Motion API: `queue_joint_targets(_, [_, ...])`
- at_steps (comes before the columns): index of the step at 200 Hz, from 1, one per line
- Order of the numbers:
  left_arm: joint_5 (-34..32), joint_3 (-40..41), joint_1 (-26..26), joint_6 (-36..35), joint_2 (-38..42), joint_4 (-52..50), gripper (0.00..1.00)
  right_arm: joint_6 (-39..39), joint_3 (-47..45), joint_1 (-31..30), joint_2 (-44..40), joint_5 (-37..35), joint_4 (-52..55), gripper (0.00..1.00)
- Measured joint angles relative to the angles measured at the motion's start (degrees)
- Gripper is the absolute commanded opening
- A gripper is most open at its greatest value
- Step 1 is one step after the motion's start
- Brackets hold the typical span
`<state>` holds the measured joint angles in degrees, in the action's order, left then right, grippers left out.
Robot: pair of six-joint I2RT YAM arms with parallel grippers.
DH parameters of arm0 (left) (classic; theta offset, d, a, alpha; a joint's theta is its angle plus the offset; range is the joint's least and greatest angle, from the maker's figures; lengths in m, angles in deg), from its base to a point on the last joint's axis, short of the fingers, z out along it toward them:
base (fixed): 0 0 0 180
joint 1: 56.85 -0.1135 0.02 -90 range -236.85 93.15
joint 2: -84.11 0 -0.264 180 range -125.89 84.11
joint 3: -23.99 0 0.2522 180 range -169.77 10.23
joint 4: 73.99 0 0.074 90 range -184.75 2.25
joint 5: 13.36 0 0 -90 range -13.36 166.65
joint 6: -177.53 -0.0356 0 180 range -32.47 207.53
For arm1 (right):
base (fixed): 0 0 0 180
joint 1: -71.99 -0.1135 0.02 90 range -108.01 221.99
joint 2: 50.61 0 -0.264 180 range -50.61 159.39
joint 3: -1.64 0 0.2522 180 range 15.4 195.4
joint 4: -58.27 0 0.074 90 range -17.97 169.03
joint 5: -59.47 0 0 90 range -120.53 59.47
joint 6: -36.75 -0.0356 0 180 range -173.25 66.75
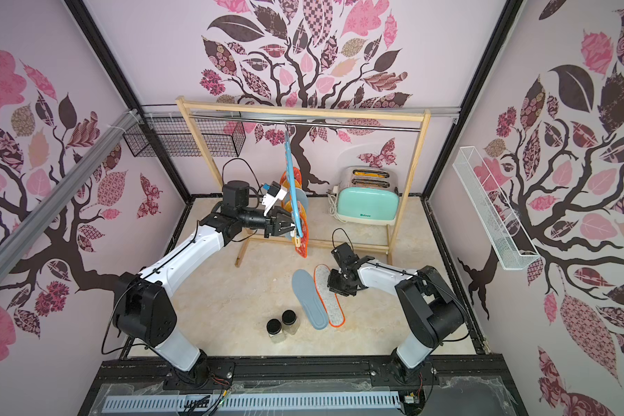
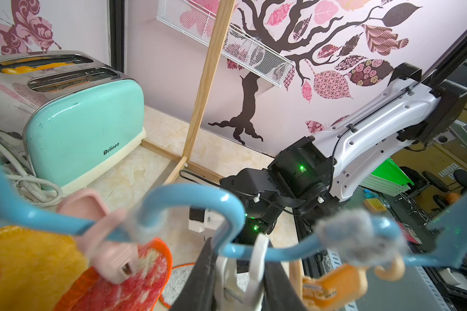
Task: Take the shoe insoles off the hanger
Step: Move the insole to the center of the board, then remove the insole from the hanger.
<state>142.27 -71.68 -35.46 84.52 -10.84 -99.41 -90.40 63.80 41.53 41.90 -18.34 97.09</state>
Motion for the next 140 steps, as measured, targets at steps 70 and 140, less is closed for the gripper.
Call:
queue_joint_targets(70, [-0.1, 0.3, 0.0, 0.0, 0.2, 0.0, 0.03, 7.9, -5.1, 0.0, -15.3, -7.5, -0.3, 0.35])
queue_joint_targets(140, [-1.1, 0.6, 0.0, 0.0, 0.3, 0.0, 0.05, 18.4, -22.0, 0.0, -45.4, -10.8, -15.0, 0.39])
